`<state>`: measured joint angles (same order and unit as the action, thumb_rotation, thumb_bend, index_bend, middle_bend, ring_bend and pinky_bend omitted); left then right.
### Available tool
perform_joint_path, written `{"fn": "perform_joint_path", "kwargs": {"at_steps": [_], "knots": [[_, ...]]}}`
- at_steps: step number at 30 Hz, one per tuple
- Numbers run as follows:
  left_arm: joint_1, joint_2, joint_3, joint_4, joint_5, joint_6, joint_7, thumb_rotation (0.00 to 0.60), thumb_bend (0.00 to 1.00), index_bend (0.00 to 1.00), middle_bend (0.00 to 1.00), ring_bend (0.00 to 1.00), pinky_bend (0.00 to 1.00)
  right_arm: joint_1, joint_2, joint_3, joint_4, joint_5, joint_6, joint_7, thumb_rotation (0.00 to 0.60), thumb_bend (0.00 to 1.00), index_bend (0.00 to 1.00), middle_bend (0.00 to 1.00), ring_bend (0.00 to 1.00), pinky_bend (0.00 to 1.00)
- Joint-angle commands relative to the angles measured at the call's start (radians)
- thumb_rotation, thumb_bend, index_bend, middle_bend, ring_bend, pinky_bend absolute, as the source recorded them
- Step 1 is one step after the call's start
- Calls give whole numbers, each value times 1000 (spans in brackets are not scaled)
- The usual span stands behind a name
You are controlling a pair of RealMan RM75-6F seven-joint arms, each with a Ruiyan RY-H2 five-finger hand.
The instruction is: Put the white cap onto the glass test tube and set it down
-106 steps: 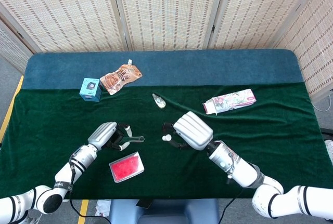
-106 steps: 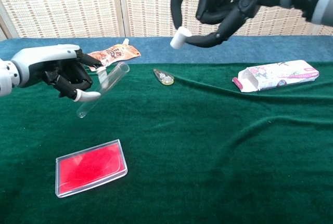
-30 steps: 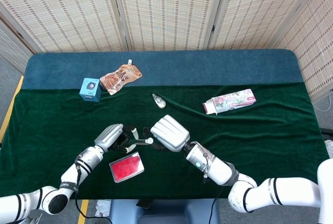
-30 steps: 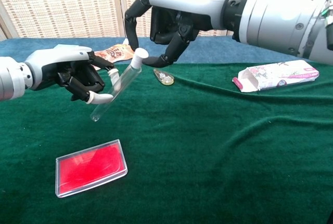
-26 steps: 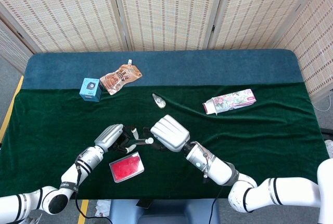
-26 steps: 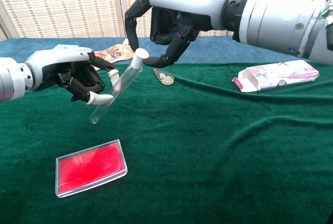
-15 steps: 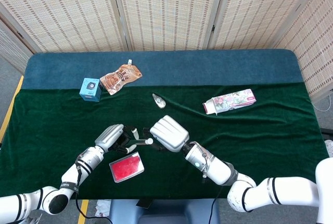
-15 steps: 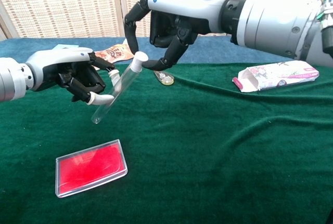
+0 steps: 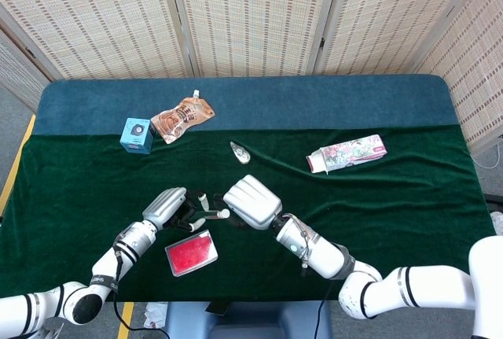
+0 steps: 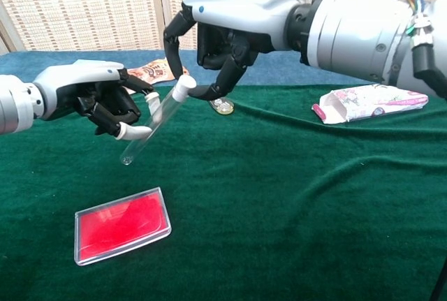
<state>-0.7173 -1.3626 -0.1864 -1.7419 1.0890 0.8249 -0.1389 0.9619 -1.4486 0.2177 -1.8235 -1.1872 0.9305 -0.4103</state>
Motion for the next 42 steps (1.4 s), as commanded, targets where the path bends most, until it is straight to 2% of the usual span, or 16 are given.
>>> {"fn": "perform_joint_path", "kwargs": {"at_steps": [1,9,12,22,26,34,42], "knots": [[-1,2,0,-2,-3,0,3,600,640,701,921,824,804,4,-6,-1,5,6,-2,-7,600,526,704,1000,1000,1000],[0,5,1,-5,-9,4,8,600,642,702,921,824,804,8,-17,-4,13,8,4,-10,600,526,704,1000,1000,1000],[1,3,4,0,-10,7,14,600,642,702,921,824,804,6,-18,-7,19,-1,9,-5,600,526,668,1000,1000,1000],[9,-2,15,20,-9,31,44,600,643,703,921,824,804,-3,-22,-13,37,-29,12,36,600,526,214,1000,1000,1000],[13,-8,23,39,-10,48,75,600,644,705,921,824,804,-11,-19,-13,41,-51,21,66,600,525,124,1000,1000,1000],[22,-16,42,99,-29,107,199,600,646,707,921,824,804,-77,64,-20,6,-108,88,139,600,526,106,1000,1000,1000],[21,-81,54,213,-82,122,281,600,646,707,921,824,804,-193,211,-70,-24,-171,185,178,600,526,106,1000,1000,1000]]}}
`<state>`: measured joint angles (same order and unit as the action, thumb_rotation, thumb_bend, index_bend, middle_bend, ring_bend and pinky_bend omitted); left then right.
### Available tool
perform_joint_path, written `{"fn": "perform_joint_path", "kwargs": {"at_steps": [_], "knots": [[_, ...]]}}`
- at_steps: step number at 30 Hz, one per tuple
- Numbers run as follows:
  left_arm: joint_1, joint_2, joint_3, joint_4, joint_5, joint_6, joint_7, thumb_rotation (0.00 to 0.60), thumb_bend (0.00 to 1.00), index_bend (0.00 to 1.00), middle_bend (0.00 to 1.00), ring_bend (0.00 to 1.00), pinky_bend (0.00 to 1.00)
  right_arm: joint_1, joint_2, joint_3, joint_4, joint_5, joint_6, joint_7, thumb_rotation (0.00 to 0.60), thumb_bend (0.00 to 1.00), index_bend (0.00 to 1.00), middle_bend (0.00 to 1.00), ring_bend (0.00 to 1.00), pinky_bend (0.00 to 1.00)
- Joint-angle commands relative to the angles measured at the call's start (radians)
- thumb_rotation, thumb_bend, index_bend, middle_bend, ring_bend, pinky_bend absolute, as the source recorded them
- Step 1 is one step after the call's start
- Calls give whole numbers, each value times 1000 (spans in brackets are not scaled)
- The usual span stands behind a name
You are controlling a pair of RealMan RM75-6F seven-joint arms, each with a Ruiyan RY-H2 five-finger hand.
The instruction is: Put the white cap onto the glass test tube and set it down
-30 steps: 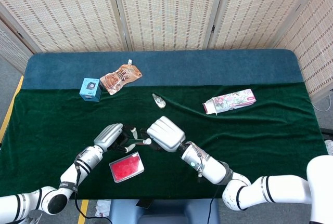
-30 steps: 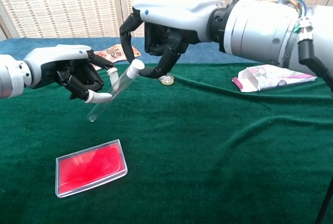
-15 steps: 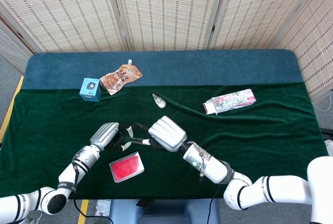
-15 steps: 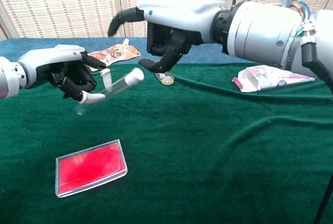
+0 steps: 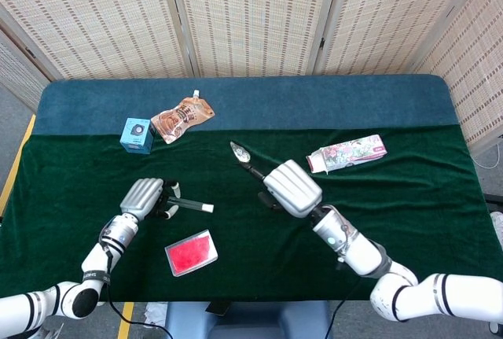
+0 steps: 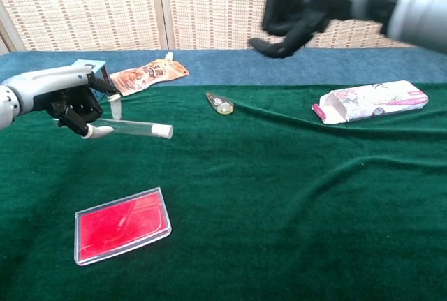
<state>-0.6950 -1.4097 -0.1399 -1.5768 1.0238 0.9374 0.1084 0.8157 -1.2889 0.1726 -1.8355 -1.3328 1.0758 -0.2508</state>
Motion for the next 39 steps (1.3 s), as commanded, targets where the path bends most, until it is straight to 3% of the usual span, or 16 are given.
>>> {"fn": "perform_joint_path", "kwargs": {"at_steps": [1,9,18,25,27,32,35,39], "knots": [[-2,-49,8,69,-24,8,41,600,645,707,921,824,804,-67,75,-35,-14,-31,52,27,600,526,106,1000,1000,1000],[-14,-118,-3,169,-71,-33,55,600,644,690,921,823,804,-185,157,-98,42,-38,99,132,600,525,106,1000,1000,1000],[-26,-141,-4,188,-123,-60,112,600,636,541,921,812,804,-285,161,-117,148,-31,143,279,600,525,101,1000,1000,1000],[-12,-139,5,178,-96,-12,144,600,517,479,913,777,725,-349,161,-125,216,-25,169,342,600,525,78,1000,1000,1000],[-2,-119,11,158,-86,-1,151,600,494,450,854,716,666,-377,171,-125,229,-22,190,369,600,525,72,1000,1000,1000],[22,-39,7,71,-78,17,142,600,466,381,569,475,510,-431,206,-141,232,-30,218,394,600,526,63,994,1000,1000],[63,30,2,2,-28,94,119,600,463,361,438,343,373,-475,238,-154,219,-45,261,379,600,525,81,889,986,959],[139,106,18,-54,79,238,95,600,463,356,384,276,301,-533,271,-172,215,-80,327,386,600,525,175,602,676,666]]}}
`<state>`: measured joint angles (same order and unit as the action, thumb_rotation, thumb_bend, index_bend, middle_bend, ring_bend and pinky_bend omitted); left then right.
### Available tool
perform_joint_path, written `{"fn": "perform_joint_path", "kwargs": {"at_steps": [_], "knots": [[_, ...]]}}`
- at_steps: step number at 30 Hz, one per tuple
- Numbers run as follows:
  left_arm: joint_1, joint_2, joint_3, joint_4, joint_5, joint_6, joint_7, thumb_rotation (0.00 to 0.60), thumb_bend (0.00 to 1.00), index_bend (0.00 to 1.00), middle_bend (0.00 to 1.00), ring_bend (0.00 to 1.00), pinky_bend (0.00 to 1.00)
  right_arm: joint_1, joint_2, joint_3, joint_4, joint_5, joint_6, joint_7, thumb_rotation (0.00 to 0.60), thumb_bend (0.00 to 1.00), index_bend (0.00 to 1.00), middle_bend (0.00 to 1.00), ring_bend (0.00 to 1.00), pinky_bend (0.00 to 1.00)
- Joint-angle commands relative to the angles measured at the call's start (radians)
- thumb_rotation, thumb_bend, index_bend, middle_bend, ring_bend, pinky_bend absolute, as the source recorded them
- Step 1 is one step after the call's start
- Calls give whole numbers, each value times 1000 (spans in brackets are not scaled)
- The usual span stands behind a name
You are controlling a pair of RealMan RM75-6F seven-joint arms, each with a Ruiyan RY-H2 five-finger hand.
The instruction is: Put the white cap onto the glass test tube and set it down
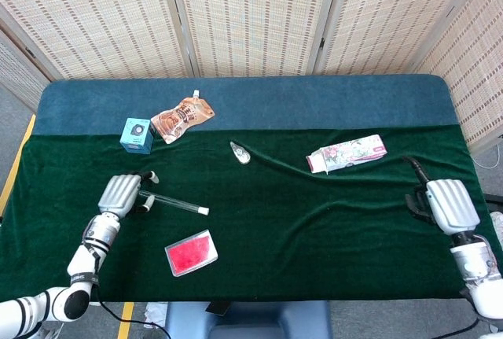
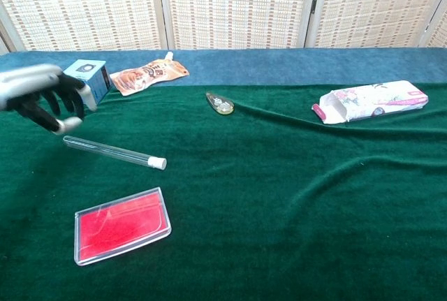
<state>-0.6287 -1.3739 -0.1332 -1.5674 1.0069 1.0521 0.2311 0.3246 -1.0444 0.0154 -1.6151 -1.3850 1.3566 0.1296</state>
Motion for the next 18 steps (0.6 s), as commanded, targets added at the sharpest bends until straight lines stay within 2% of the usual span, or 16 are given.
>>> {"fn": "perform_joint_path", "kwargs": {"at_steps": [1,2,5,8,11,14,18], "knots": [[95,86,18,-73,122,164,-31,600,463,356,376,267,284,-59,30,-16,-2,-35,70,15,600,526,184,517,577,559],[126,106,30,-87,156,213,-38,600,463,356,371,261,271,-81,30,-18,4,-46,102,23,600,526,185,463,512,488],[199,150,64,-113,232,322,-51,600,463,355,362,246,235,-134,20,-28,27,-70,175,4,600,526,160,252,247,160],[268,177,95,-132,309,429,-58,600,463,355,356,218,207,-182,8,-42,24,-78,218,-31,600,525,39,97,80,10],[330,183,128,-138,372,511,-60,600,463,355,349,207,167,-224,-5,-54,13,-85,249,-43,600,526,0,26,6,0],[375,186,155,-149,410,551,-57,600,462,355,338,200,154,-255,-12,-65,13,-90,260,-26,600,526,0,23,1,0],[411,194,178,-172,420,552,-32,600,463,352,328,189,140,-278,-13,-66,23,-88,257,0,600,526,0,23,0,0]]}}
